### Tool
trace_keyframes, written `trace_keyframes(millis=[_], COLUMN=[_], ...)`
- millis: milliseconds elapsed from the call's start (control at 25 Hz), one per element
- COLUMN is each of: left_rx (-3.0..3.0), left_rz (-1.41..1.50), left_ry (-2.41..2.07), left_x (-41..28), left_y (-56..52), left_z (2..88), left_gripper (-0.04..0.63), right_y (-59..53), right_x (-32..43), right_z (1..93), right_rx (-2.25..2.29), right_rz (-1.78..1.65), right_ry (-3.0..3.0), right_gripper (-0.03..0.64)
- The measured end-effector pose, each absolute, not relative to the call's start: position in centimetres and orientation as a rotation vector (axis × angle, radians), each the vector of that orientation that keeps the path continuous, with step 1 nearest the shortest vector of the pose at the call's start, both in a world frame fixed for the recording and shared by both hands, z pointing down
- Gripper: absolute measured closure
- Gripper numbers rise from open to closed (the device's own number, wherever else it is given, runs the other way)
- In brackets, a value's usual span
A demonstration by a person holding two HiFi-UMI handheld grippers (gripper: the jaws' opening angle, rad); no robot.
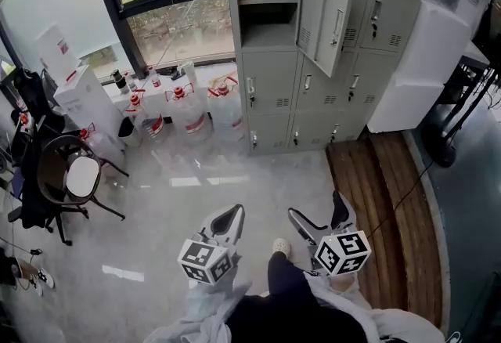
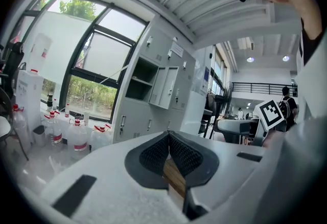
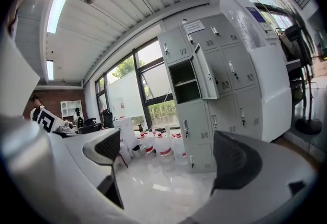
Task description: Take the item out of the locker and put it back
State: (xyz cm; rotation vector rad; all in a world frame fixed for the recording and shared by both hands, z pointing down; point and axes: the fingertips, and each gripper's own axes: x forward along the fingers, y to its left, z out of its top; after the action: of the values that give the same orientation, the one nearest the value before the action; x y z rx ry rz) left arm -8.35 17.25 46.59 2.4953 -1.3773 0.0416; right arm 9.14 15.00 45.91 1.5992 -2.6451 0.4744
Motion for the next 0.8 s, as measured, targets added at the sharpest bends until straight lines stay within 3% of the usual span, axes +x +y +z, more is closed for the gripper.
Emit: trace_keyframes(millis=[800], left_rx=[2.496], left_rz=[0.023], left_ry=[-1.462], left_x=[-5.8], left_y=[-1.9], left_z=[45.2], left_gripper=[0.588], right_y=[-5.0], right_x=[11.1], right_z=[44.7], right_rx=[1.49], right_rz=[0.436], right_ry=[-2.717], right_gripper=[0.049])
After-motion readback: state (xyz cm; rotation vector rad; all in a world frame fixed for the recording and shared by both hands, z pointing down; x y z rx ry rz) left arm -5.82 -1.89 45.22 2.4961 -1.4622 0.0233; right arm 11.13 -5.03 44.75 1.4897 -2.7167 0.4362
